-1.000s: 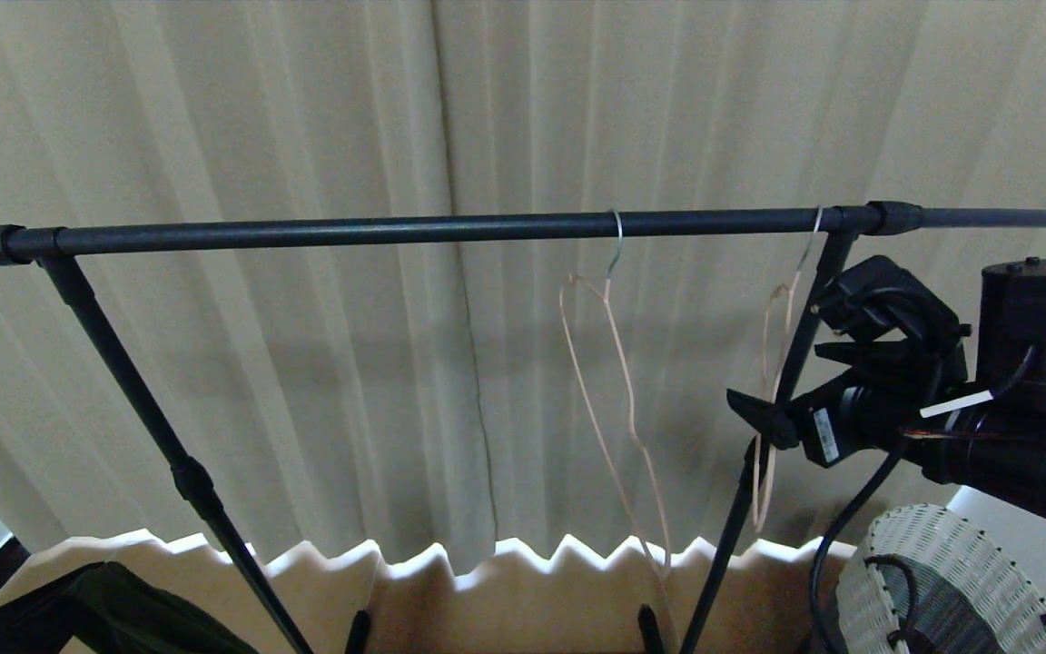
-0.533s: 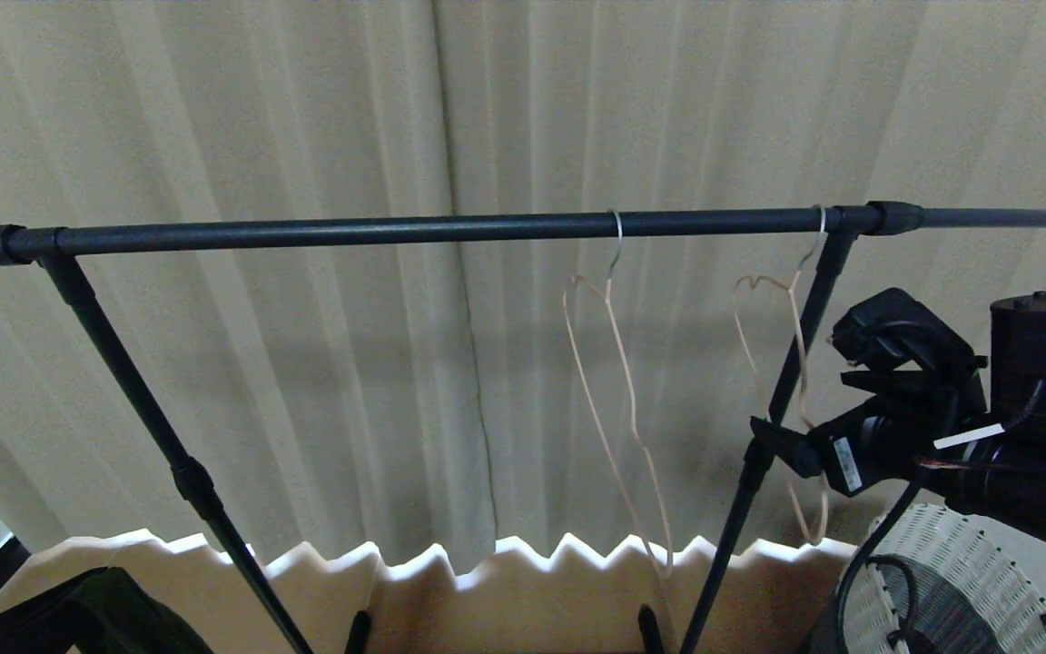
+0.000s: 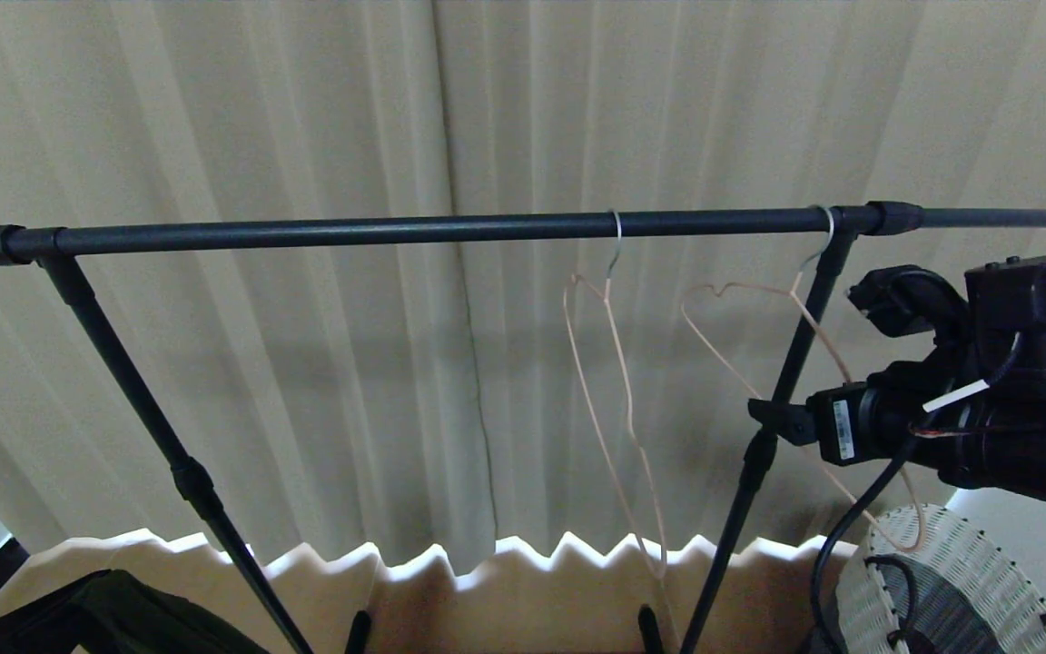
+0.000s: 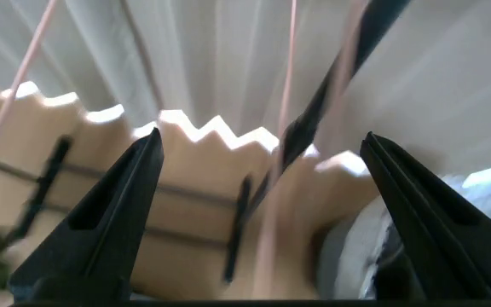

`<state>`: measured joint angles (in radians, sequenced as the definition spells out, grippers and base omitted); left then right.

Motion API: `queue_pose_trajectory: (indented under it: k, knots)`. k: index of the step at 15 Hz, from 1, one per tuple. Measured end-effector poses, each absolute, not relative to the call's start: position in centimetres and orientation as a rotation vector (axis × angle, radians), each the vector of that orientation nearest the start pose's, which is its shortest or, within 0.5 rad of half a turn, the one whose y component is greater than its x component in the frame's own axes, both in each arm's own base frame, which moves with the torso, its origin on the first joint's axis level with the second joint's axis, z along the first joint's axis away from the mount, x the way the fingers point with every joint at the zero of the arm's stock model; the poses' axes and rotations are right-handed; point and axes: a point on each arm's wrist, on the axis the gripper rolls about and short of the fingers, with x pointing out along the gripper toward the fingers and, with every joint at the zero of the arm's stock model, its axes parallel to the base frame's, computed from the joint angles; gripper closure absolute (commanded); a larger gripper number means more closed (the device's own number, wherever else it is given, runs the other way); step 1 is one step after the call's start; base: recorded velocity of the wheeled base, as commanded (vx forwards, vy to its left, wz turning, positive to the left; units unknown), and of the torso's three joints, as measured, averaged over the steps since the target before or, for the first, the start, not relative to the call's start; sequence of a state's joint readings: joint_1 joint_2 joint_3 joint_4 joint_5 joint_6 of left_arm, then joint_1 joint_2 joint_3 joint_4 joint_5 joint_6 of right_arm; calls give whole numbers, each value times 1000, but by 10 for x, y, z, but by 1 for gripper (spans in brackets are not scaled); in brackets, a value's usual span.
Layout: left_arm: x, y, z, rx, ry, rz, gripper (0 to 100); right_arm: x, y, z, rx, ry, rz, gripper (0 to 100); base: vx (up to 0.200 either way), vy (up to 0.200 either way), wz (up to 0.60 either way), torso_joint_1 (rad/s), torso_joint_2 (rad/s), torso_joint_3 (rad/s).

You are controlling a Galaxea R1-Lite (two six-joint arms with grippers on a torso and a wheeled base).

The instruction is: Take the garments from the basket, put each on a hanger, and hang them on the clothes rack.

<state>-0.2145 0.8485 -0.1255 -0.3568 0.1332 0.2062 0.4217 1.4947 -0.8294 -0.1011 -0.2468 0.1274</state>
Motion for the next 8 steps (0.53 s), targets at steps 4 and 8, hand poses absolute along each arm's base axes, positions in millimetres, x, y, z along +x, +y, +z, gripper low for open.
queue_pose_trajectory:
  k: [4,8]
  knots:
    - [77,-14,128,267,355,-118,100,238,101,201,-41,559,155,0,0,0,0,0,0,0]
    - [77,-14,128,267,356,-118,100,243,103,196,-46,578,156,0,0,0,0,0,0,0]
